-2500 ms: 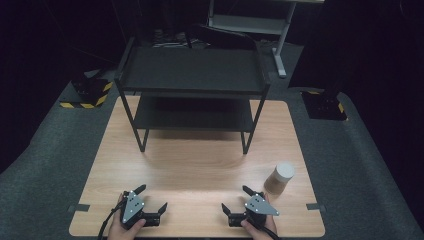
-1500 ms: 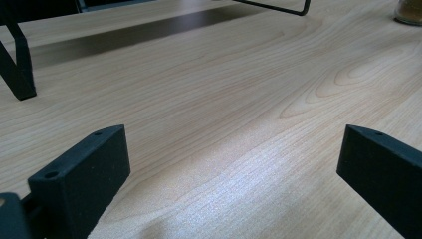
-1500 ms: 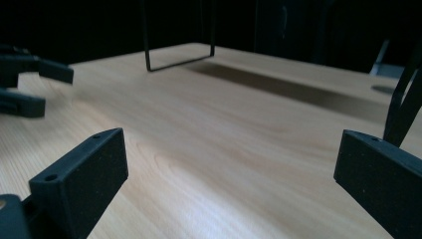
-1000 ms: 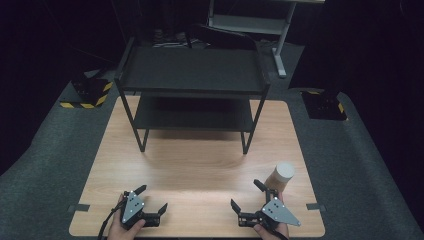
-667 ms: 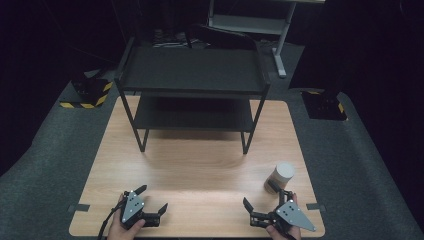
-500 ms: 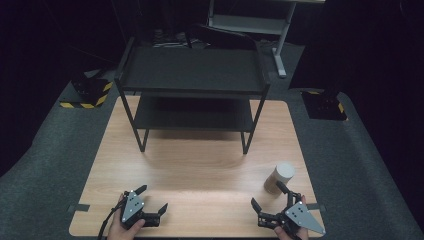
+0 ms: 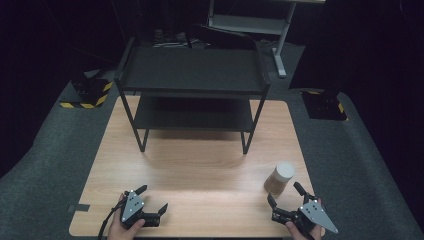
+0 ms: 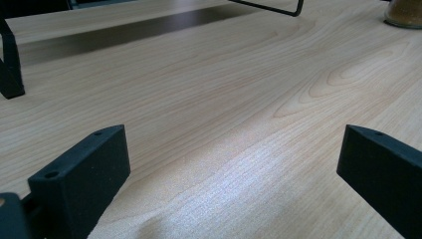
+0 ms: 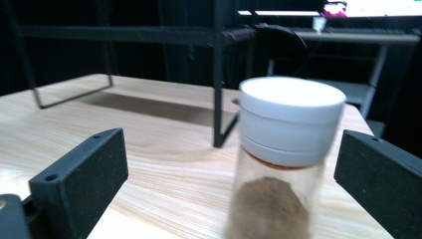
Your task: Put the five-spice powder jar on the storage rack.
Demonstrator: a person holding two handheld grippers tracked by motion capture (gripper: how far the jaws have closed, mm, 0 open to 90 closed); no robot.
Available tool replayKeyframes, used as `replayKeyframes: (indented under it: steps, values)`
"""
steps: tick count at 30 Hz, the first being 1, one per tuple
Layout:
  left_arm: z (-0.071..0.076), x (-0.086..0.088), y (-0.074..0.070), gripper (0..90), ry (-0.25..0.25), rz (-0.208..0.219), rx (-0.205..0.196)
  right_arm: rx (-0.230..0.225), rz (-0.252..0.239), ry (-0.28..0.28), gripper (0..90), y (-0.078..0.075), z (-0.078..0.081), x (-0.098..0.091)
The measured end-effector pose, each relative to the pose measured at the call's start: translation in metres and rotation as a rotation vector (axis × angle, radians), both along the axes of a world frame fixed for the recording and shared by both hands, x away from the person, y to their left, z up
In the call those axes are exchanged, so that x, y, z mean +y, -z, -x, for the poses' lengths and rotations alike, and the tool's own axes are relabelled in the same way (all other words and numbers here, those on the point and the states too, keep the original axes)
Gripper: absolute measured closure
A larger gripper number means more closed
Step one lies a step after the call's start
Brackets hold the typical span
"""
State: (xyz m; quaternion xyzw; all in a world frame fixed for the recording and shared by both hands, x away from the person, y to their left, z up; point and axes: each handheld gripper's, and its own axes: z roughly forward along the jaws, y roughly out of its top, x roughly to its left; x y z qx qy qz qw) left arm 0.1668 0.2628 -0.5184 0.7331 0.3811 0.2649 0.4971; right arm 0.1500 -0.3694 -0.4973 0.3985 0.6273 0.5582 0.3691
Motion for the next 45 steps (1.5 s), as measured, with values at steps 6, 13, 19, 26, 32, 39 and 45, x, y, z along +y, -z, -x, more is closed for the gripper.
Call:
replayKeyframes:
  steps: [6, 13, 19, 26, 32, 39, 45]
  values:
    - [0.0, 0.0, 0.0, 0.5, 0.001, -0.001, -0.003, 0.039, -0.004, 0.061, 0.9, -0.004, -0.012, 0.008]
    - [0.0, 0.001, 0.0, 0.5, 0.005, 0.004, 0.0, 0.052, 0.014, 0.133, 11.9, -0.009, -0.031, 0.017]
    - [0.0, 0.001, 0.001, 0.5, 0.007, 0.007, 0.0, 0.063, -0.003, 0.144, 26.1, -0.008, -0.04, 0.019]
    - [0.0, 0.002, 0.0, 0.5, 0.011, 0.005, 0.0, 0.03, -0.017, 0.145, 33.7, 0.001, -0.04, 0.02]
    - [-0.001, 0.002, 0.0, 0.5, 0.01, 0.008, 0.003, 0.034, -0.015, 0.143, 34.1, -0.001, -0.041, 0.02]
    - [-0.001, -0.002, -0.002, 0.5, -0.01, -0.005, 0.017, 0.074, -0.006, 0.129, 34.1, -0.015, -0.041, 0.021]
    - [-0.001, -0.002, -0.002, 0.5, -0.012, -0.005, 0.018, 0.07, -0.002, 0.118, 34.1, -0.03, -0.04, 0.024]
